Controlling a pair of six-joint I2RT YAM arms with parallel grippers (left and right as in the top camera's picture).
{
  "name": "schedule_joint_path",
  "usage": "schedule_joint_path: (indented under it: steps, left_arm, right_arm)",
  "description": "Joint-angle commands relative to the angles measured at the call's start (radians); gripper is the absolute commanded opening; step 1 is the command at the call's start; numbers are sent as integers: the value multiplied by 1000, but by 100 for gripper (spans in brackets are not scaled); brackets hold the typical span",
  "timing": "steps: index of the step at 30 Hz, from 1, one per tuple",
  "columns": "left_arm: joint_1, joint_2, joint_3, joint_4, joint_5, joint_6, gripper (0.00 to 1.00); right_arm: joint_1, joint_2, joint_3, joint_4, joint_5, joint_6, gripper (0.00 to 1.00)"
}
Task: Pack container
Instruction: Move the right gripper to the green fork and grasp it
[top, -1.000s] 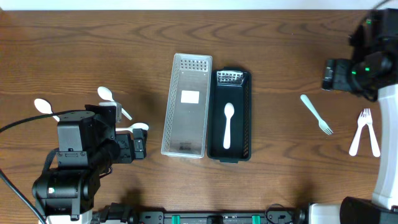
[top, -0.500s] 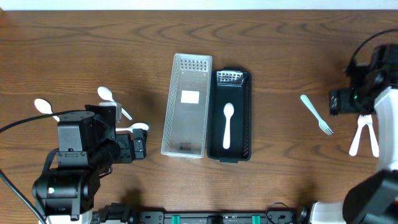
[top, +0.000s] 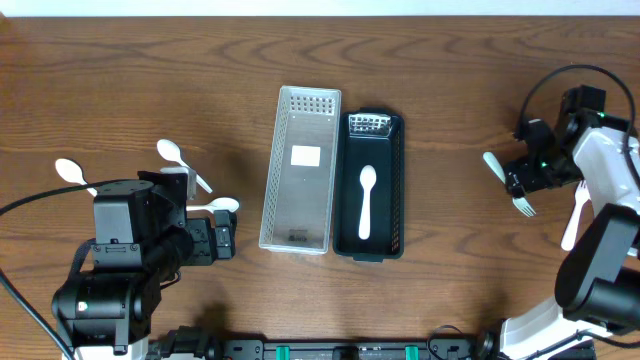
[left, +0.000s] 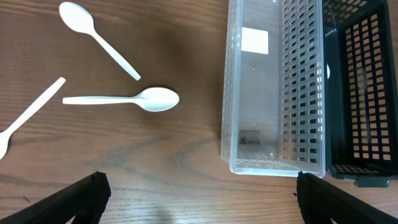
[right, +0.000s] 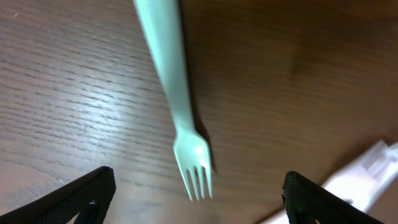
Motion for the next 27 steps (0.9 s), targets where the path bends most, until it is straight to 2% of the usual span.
schedule_joint_path:
  steps: [1, 19, 23, 27]
  left_arm:
    - [-2, -1, 13, -5, -2, 6, 98]
    - [-2, -1, 13, -5, -1, 6, 98]
    - [-2, -1, 13, -5, -2, 6, 98]
    - [-2, -1, 13, -5, -1, 6, 98]
  right_arm:
    - [18, 55, 0, 12, -21, -76, 89]
    - [18, 180, -1, 60, -58, -76, 82]
    - [18, 181, -1, 64, -91, -76, 73]
    - [18, 181, -1, 64, -92, -71, 52]
